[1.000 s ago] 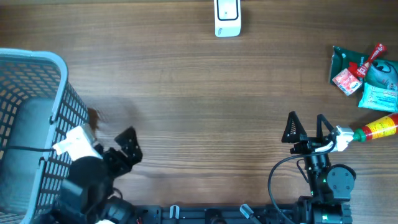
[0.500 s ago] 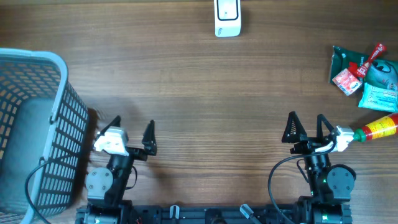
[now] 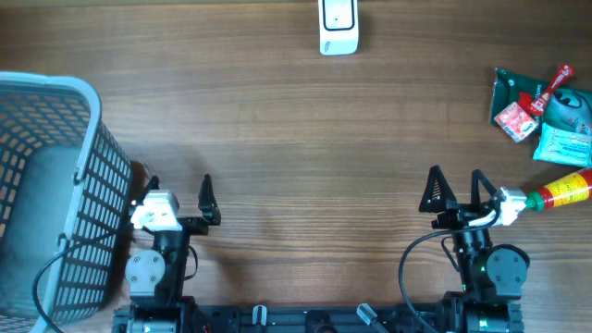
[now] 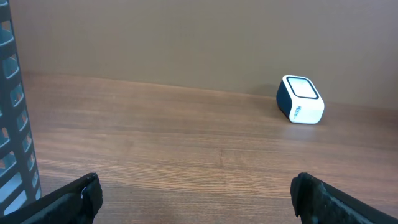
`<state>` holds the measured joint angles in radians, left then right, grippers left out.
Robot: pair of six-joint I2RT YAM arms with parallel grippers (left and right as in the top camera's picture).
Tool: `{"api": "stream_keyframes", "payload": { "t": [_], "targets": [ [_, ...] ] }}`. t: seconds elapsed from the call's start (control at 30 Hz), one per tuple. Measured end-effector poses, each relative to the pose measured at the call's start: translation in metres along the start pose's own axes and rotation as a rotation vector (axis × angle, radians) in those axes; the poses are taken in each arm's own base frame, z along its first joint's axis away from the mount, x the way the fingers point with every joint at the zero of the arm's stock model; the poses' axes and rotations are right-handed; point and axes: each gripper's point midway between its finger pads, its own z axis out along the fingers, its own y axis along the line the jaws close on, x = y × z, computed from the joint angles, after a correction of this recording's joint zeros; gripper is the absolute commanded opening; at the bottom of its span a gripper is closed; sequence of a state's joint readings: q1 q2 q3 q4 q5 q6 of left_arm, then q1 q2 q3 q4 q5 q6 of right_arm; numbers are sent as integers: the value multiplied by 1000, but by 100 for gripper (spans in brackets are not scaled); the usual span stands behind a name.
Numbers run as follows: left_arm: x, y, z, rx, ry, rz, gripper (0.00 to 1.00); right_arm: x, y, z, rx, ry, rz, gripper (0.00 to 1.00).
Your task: Scan the item barcode
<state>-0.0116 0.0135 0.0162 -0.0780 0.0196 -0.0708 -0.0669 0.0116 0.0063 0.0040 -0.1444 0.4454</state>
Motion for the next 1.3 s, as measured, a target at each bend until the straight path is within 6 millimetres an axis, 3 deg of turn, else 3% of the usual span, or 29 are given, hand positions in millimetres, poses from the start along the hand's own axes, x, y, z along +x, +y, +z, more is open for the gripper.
{"api": "stream_keyframes", "payload": {
  "t": [0.6,0.83,0.93,1.3],
  "targets": [
    [0,0,0,-1,0,6,100,0,-1,0,7,-3,-5,100],
    [0,0,0,-1,0,6,100,0,1,0,-2,1,-368,100],
    [0,0,0,-1,0,6,100,2,4,0,-17,4,-446,100],
    [0,0,0,-1,0,6,100,5,11,0,-45,11,-438,100]
  ]
}}
